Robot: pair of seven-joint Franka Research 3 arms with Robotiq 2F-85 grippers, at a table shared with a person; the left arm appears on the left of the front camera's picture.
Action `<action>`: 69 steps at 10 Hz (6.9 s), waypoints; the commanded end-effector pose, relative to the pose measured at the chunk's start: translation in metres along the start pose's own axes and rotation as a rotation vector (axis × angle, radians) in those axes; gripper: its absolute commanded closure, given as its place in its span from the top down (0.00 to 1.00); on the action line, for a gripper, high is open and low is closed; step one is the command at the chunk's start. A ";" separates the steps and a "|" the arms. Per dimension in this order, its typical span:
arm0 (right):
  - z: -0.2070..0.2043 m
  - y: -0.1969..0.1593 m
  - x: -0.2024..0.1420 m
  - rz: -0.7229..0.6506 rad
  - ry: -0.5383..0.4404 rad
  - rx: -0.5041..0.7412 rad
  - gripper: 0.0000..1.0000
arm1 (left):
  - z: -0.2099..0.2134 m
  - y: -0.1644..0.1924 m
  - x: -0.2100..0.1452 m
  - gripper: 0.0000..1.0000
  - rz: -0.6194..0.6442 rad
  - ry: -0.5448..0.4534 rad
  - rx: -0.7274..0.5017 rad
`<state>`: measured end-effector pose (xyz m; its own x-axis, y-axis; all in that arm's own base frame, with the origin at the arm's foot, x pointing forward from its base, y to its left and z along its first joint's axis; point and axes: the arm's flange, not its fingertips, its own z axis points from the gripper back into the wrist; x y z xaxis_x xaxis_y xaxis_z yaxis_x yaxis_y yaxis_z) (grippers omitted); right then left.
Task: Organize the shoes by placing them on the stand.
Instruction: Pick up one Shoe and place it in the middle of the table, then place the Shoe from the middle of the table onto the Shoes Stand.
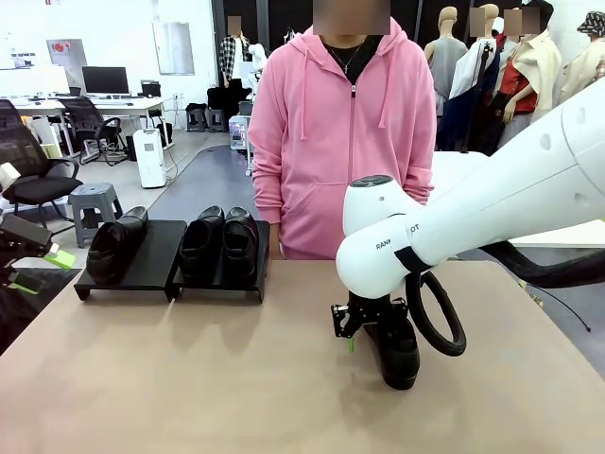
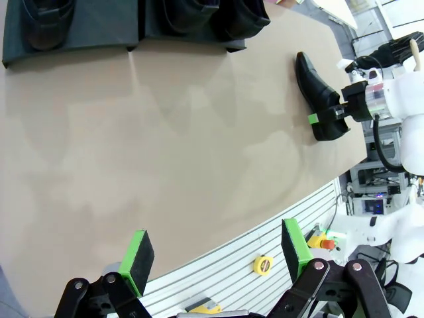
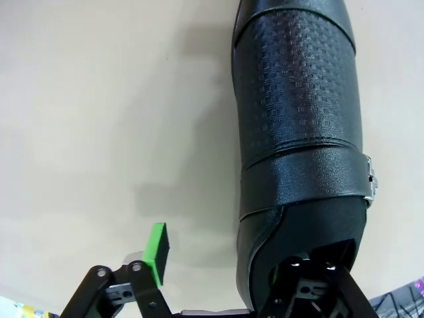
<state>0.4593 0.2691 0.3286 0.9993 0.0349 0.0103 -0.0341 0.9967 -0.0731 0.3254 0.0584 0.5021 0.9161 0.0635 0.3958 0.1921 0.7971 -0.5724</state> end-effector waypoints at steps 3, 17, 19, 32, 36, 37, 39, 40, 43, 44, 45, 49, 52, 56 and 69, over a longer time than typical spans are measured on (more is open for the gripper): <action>0.004 -0.003 0.000 -0.012 -0.014 0.012 0.00 | 0.002 0.002 -0.002 1.00 -0.015 0.006 0.003; 0.147 -0.051 -0.144 -0.081 -0.088 -0.073 0.00 | 0.002 0.002 -0.002 1.00 -0.015 0.006 0.003; 0.147 -0.051 -0.144 -0.081 -0.088 -0.073 0.00 | 0.002 0.002 -0.002 1.00 -0.015 0.006 0.003; 0.070 0.279 -0.102 0.081 -0.027 0.062 0.00 | 0.002 0.002 -0.002 1.00 -0.015 0.006 0.003; 0.059 0.270 -0.104 0.089 -0.056 0.055 0.71 | 0.002 0.002 -0.002 1.00 -0.015 0.006 0.003; 0.060 0.266 -0.107 0.099 -0.058 0.054 1.00 | 0.002 0.002 -0.002 1.00 -0.015 0.006 0.003; 0.082 0.245 -0.115 0.113 -0.075 0.106 1.00 | 0.002 0.002 -0.002 1.00 -0.015 0.006 0.003; 0.109 0.217 -0.124 0.148 -0.100 0.151 1.00 | 0.002 0.002 -0.002 1.00 -0.015 0.006 0.003; 0.181 0.092 -0.165 0.252 -0.177 0.213 1.00 | 0.002 0.002 -0.002 1.00 -0.015 0.006 0.003; 0.191 0.042 -0.171 0.271 -0.164 0.269 1.00 | 0.002 0.002 -0.002 1.00 -0.015 0.006 0.003; 0.192 -0.011 -0.177 0.245 -0.190 0.317 1.00 | 0.002 0.002 -0.002 1.00 -0.015 0.006 0.003; 0.137 -0.209 -0.217 0.032 -0.185 0.657 1.00 | 0.002 0.002 -0.002 1.00 -0.015 0.006 0.003; 0.170 -0.215 -0.197 0.038 -0.179 0.661 1.00 | 0.002 0.002 -0.002 1.00 -0.015 0.006 0.003; 0.170 -0.215 -0.197 0.038 -0.179 0.661 1.00 | 0.002 0.002 -0.002 1.00 -0.015 0.006 0.003; 0.170 -0.215 -0.197 0.038 -0.179 0.661 1.00 | -0.005 -0.037 -0.001 1.00 0.086 0.106 0.096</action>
<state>0.2634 0.0617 0.5112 0.9861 0.0115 0.1659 -0.0989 0.8426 0.5294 0.3247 0.0482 0.5038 0.9318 0.0660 0.3570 0.1580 0.8116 -0.5624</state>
